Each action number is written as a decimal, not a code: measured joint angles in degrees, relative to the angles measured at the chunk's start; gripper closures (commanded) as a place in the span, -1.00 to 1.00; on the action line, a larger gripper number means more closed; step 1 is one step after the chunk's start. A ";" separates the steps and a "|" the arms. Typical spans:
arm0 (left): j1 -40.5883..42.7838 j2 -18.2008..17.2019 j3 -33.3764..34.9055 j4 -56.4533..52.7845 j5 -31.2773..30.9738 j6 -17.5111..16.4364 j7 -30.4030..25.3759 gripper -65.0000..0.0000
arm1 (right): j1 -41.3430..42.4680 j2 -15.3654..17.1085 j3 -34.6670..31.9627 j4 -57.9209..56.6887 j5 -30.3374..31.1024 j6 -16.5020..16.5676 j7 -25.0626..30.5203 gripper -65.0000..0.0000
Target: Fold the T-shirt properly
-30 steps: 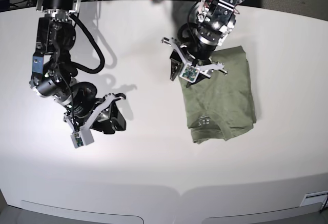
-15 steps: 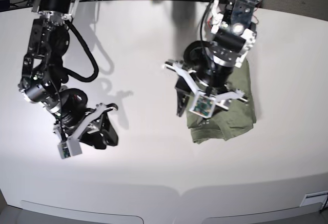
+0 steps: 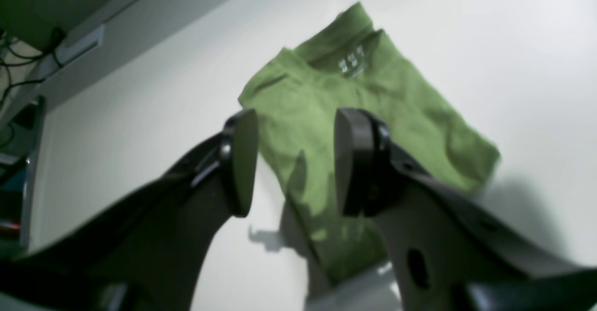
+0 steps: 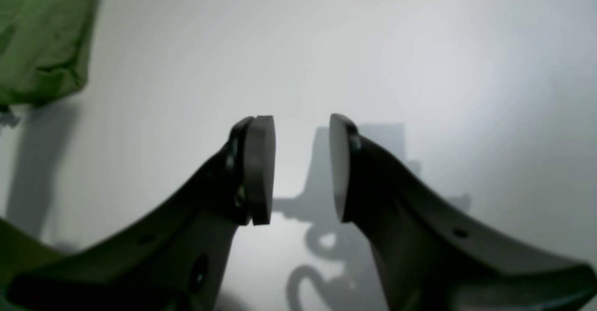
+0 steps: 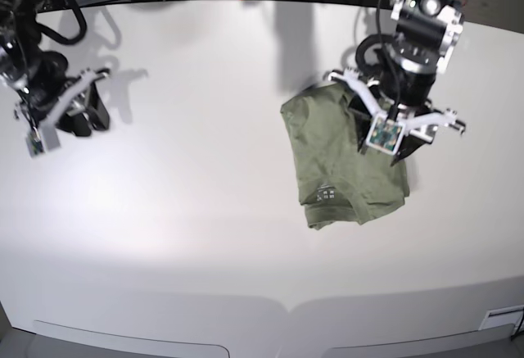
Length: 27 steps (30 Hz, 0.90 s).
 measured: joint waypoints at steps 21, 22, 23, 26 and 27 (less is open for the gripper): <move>30.49 -0.39 -0.04 7.10 15.21 8.90 3.41 0.22 | -43.54 -0.44 8.33 11.56 7.37 0.22 -6.38 0.37; 31.61 -0.42 -0.04 7.10 15.58 9.92 3.82 0.22 | -44.68 -0.33 8.33 11.39 6.93 0.20 -6.34 0.37; 32.57 -0.39 -0.04 7.10 16.00 10.27 4.70 0.22 | -45.70 -0.13 8.33 10.88 7.04 0.20 -6.27 0.37; 34.75 -0.42 -0.11 7.10 18.60 12.74 4.66 0.22 | -47.34 0.13 8.33 7.96 7.08 0.20 -6.23 0.37; 34.95 -0.39 -0.11 6.32 18.75 13.44 3.67 0.22 | -47.54 0.15 8.00 6.47 7.06 0.17 -6.08 0.37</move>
